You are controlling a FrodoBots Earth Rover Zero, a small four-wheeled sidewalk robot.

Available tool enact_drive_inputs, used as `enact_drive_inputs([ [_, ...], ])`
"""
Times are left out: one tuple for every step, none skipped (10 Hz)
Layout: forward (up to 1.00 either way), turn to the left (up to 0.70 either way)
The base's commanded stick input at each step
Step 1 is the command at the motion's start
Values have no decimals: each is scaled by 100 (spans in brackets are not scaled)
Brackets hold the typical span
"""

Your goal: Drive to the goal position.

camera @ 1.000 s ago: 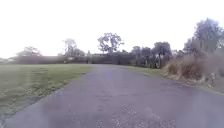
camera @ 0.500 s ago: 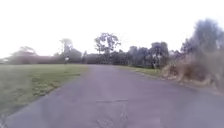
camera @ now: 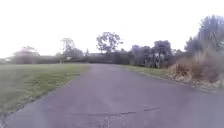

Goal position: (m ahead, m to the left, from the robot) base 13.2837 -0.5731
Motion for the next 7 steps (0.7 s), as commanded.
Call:
enact_drive_inputs([
  [70, 0],
  [70, 0],
  [70, 0],
  [70, 0],
  [70, 0],
  [70, 0],
  [70, 0],
])
